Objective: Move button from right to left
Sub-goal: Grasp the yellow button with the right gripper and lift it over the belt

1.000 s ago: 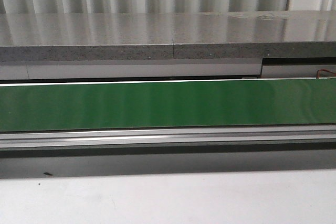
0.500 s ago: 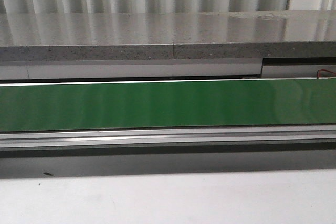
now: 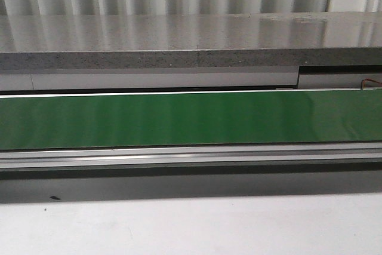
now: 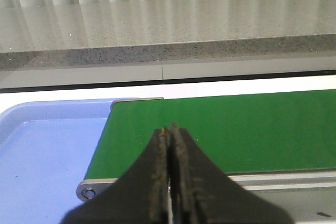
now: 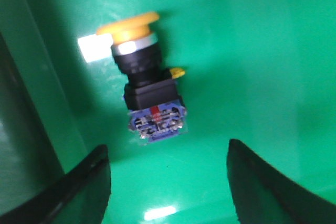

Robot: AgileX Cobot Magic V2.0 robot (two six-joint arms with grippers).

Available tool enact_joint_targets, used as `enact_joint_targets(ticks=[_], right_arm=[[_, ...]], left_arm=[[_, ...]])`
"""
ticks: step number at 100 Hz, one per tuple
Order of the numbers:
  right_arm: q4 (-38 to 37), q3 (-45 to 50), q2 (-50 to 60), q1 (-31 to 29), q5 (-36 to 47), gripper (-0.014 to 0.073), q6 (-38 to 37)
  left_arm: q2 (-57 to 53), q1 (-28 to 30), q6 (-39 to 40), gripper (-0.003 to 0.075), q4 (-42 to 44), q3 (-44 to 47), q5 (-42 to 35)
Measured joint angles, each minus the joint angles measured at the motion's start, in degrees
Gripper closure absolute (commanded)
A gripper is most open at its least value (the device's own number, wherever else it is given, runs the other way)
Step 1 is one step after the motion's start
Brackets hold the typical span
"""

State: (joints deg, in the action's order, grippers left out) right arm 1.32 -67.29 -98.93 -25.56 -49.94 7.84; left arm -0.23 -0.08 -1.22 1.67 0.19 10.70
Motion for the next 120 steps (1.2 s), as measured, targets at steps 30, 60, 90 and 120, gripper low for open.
enact_joint_targets(ticks=[30,60,90,120], right_arm=[[-0.27,-1.04,-6.97,0.0,1.8,0.0138,6.95],[-0.27,-3.15,-9.2,0.0,3.53,0.0387,7.42],[0.95,-4.92,-4.83,0.11,-0.19,0.0388,7.42],[2.22,-5.02,5.32,6.29,-6.04,0.0388,4.51]], left_arm=[[0.0,0.0,0.0,0.0741,0.0,0.0,0.0],[0.0,0.0,0.0,0.0741,0.0,0.0,0.0],[0.0,0.0,0.0,0.0741,0.0,0.0,0.0],[0.0,0.0,0.0,0.0741,0.0,0.0,0.0]])
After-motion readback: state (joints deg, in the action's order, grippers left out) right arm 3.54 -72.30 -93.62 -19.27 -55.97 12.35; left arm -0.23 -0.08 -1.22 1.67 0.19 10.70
